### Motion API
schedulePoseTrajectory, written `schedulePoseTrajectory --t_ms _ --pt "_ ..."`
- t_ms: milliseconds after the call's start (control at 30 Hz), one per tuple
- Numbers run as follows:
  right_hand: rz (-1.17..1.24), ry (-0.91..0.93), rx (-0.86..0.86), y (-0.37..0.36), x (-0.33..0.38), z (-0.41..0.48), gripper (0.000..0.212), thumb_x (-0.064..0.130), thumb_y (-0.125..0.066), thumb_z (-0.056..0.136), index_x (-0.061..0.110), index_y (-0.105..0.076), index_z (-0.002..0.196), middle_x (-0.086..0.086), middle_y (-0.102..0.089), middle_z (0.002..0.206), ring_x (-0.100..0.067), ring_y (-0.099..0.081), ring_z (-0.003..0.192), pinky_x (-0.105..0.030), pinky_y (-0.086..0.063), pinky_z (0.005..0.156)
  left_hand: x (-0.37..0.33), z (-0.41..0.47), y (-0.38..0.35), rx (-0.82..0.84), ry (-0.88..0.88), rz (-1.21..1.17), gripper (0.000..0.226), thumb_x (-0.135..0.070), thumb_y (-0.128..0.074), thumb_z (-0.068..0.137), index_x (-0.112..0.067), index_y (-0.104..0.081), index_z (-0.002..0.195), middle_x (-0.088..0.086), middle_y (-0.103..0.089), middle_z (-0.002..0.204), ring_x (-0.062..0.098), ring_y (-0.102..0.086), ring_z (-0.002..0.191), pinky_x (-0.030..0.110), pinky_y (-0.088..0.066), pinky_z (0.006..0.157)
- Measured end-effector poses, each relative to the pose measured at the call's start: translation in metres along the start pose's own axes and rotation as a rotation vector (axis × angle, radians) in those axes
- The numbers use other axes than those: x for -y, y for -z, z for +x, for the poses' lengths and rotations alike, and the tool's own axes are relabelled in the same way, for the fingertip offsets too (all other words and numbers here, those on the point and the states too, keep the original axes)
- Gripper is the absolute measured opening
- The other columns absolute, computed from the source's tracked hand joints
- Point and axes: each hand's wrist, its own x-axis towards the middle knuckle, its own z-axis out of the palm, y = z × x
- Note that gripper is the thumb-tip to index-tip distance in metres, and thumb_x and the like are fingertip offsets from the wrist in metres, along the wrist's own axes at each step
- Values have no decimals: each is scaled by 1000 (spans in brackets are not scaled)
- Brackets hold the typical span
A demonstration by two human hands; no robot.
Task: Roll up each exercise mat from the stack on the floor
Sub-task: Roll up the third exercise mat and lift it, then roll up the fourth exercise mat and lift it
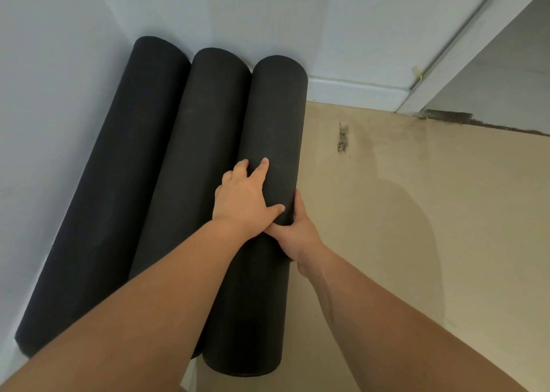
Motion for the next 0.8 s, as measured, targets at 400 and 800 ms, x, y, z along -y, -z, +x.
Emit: schedulePoseTrajectory --t_ms 400,800 --pt "-127 -158 -163 96 102 -133 72 49 -58 103 33 -23 164 -1 -32 168 -31 -37 150 -44 -36 117 -55 -78 119 213 196 -5 66 -55 -44 102 -28 -24 158 13 -27 162 38 -33 143 56 -35 113" --pt "-306 -14 -89 264 335 -494 72 50 -66 98 29 -35 160 0 -31 166 -25 -36 150 -44 -36 120 -219 -314 452 306 264 -341 61 -35 -59 98 -26 -35 153 -4 -58 104 15 -63 76 38 -58 72"
